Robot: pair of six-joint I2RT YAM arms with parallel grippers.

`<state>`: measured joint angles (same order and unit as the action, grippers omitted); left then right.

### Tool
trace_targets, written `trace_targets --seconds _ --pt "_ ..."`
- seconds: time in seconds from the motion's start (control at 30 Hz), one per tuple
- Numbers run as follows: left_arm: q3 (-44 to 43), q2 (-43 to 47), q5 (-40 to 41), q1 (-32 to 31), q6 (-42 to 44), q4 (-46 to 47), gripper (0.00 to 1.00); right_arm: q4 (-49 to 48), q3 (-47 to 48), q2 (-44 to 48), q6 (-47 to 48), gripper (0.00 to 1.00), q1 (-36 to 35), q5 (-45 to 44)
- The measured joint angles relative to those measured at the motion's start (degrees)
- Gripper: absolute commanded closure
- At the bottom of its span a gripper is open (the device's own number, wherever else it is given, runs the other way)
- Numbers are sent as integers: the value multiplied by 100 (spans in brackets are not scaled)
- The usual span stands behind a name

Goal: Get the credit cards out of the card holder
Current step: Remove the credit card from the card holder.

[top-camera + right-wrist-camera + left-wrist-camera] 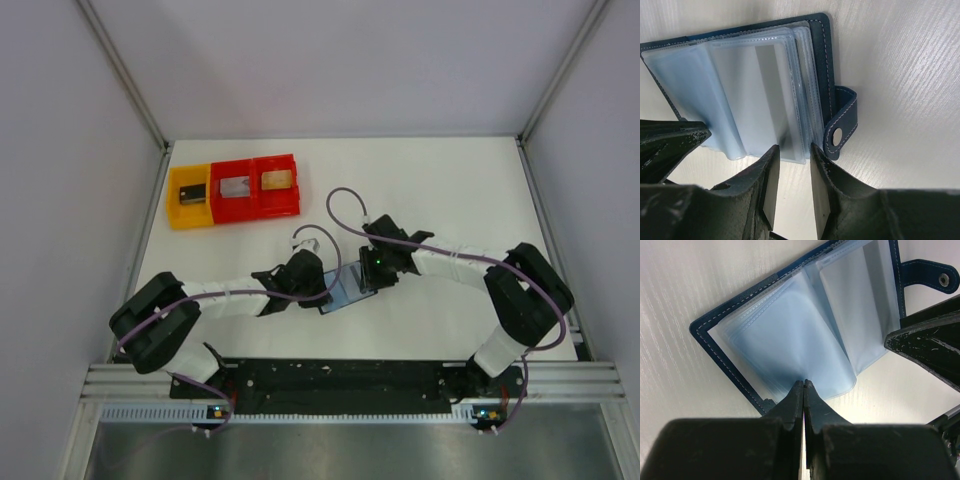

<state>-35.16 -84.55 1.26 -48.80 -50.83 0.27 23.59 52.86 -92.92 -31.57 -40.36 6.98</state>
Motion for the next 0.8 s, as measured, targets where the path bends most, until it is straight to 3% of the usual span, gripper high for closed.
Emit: trace_targets --seconds 0.3,0.8 --pt "0 -2 11 -7 0 0 100 -4 0 -17 0 74 0 68" --pt "-33 -22 15 -13 24 -33 100 81 131 142 2 74 -118 358"
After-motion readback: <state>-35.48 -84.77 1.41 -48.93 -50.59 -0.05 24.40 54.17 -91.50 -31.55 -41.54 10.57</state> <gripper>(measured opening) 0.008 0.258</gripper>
